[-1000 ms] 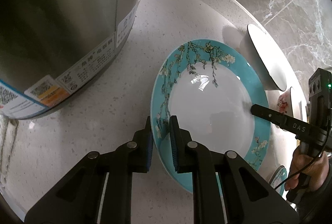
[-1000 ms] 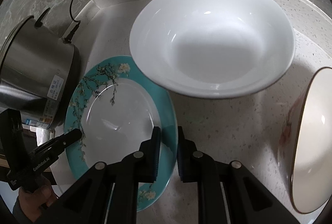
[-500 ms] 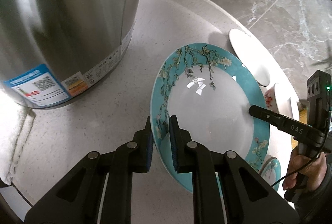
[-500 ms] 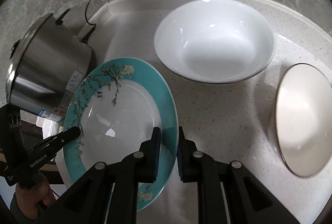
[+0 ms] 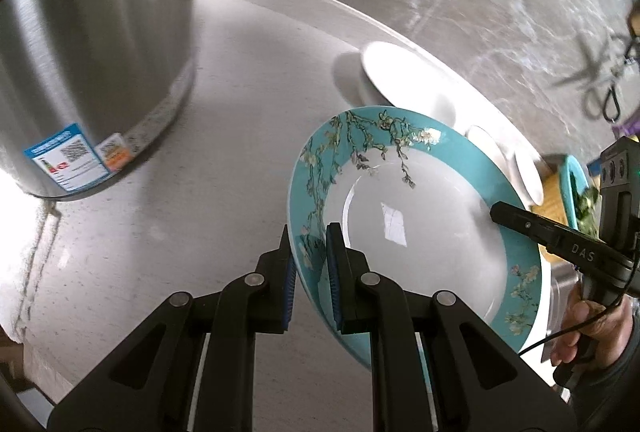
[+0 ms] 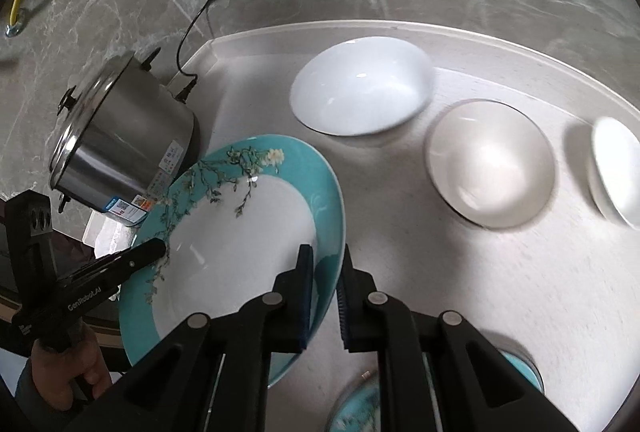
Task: Organize plates and bowls
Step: 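Carry the deep teal plate over the plate stack and lower it on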
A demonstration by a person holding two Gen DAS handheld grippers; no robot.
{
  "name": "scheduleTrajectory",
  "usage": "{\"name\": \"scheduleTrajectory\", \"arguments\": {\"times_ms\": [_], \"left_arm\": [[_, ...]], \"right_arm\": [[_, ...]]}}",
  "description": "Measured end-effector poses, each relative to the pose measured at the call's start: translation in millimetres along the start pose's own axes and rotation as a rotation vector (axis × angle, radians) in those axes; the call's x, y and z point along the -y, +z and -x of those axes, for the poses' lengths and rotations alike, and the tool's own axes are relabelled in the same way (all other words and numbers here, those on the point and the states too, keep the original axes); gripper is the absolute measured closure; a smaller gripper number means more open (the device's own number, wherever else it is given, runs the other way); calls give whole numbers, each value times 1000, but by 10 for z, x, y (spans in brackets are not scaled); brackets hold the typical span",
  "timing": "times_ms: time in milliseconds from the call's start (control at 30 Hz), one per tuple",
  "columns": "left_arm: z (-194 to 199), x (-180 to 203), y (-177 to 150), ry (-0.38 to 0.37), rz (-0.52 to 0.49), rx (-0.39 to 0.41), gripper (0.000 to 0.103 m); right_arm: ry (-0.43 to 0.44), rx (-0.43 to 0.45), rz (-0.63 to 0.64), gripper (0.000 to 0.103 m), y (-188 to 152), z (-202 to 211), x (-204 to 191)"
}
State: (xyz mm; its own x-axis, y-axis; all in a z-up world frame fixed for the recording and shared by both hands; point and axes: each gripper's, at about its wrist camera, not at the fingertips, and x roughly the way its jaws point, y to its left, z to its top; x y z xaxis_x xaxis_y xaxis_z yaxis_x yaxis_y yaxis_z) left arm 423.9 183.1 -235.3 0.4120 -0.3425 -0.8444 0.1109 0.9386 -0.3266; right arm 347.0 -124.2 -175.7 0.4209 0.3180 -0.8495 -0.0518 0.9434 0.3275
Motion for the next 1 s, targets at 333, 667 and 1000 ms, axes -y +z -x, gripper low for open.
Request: {"name": "scheduleTrajectory", "arguments": {"times_ms": [333, 667, 1000], "left_arm": [[27, 693, -199, -72, -131, -16, 91], [67, 1528, -526, -159, -250, -33, 91], [-188, 1923, -1023, -170, -309, -100, 91]], "right_arm": [[-64, 83, -74, 90, -463, 537, 397], [-141, 174, -146, 90, -944, 1170, 785], [-162, 164, -215, 90, -1480, 1238, 1167]]}}
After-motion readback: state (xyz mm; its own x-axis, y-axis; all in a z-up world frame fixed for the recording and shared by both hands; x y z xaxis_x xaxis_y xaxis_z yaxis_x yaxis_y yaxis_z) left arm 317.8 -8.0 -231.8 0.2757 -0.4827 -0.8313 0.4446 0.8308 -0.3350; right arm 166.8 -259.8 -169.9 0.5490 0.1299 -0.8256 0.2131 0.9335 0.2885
